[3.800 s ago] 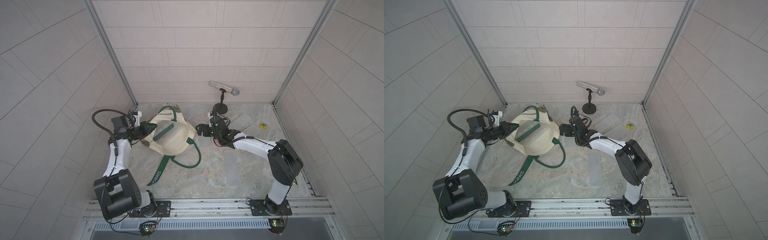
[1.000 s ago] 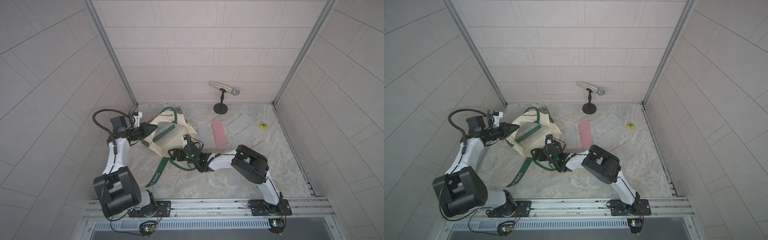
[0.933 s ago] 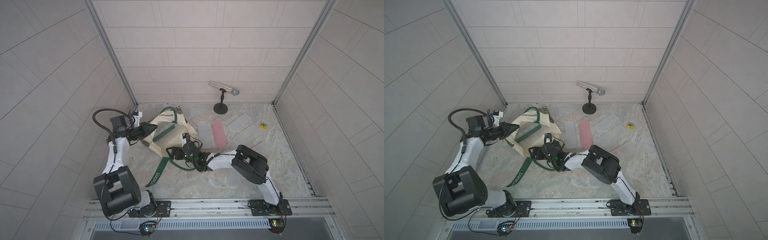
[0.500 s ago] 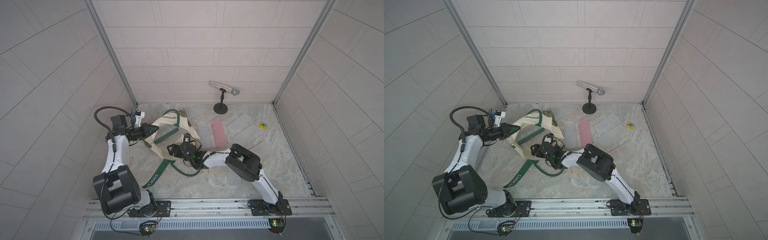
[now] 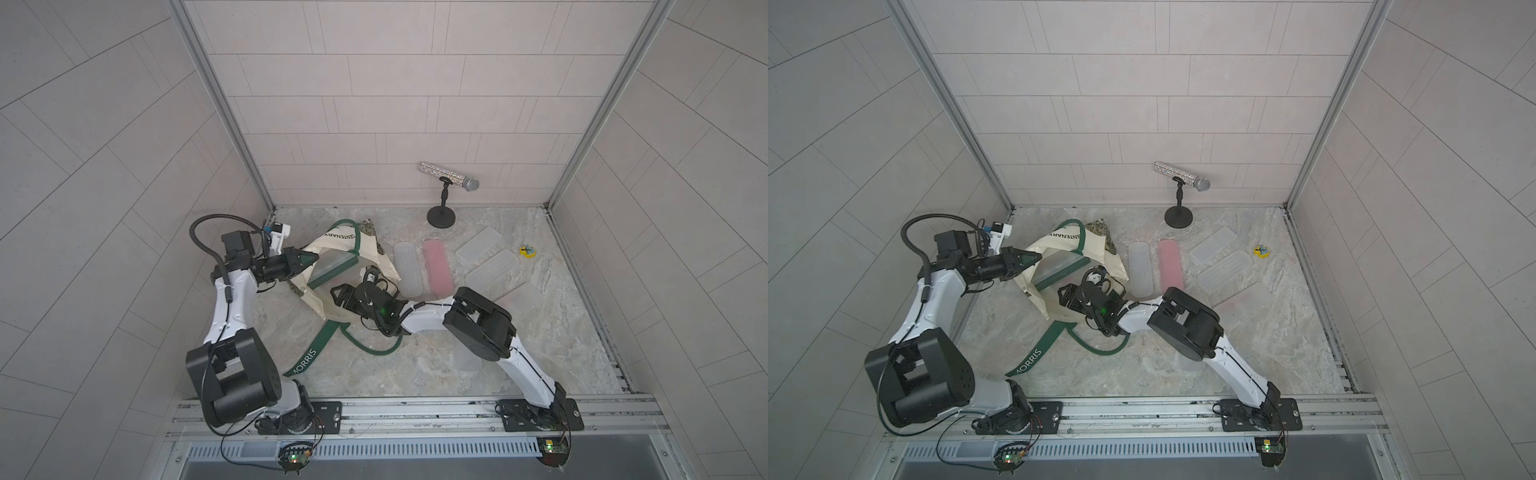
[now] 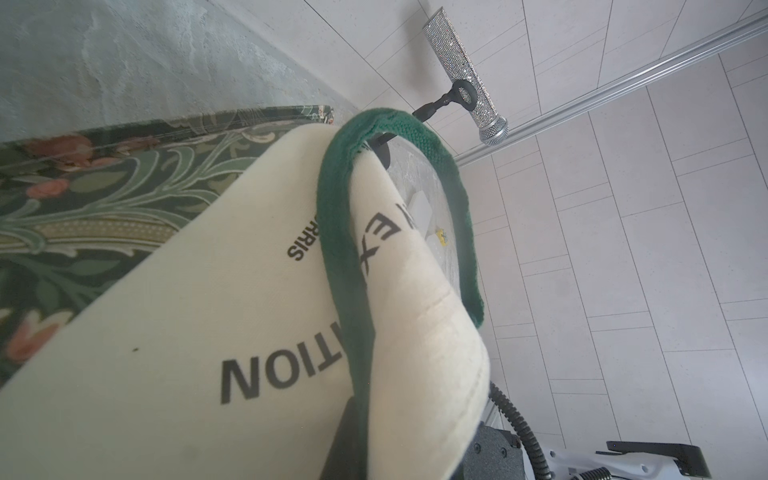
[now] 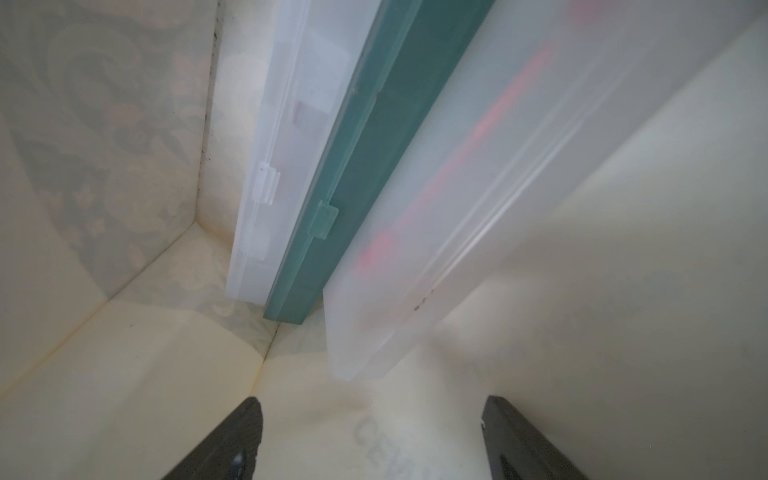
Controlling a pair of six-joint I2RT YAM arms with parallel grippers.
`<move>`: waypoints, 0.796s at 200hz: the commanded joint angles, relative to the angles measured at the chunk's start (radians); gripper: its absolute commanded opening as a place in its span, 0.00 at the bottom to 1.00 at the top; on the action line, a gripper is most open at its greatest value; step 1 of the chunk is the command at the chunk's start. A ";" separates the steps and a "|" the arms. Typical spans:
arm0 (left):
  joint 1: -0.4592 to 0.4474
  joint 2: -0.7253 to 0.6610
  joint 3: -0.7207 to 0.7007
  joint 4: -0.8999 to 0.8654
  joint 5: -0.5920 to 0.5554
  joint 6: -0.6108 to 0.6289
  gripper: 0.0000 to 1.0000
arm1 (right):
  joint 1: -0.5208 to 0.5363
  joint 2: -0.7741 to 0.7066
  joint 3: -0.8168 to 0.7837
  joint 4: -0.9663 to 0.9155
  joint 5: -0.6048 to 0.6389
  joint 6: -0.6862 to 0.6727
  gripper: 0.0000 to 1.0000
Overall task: Take out the pencil case from the canvas bag
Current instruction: Pick up the pencil case from the canvas bag.
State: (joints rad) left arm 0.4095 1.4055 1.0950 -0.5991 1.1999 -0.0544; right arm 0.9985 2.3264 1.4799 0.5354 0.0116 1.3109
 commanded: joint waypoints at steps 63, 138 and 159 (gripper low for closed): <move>0.002 -0.022 0.048 -0.031 0.140 0.050 0.00 | -0.018 0.075 0.063 0.036 0.024 0.151 0.85; 0.001 -0.021 0.049 -0.030 0.171 0.044 0.00 | -0.019 0.116 0.071 0.109 0.035 0.252 0.82; 0.002 -0.017 0.051 -0.030 0.181 0.042 0.00 | -0.019 0.134 0.080 0.167 0.049 0.276 0.81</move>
State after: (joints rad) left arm 0.4103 1.4055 1.0958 -0.6418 1.2568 -0.0261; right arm 0.9810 2.4142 1.5467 0.6476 0.0311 1.5192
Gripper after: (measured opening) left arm 0.090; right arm 0.813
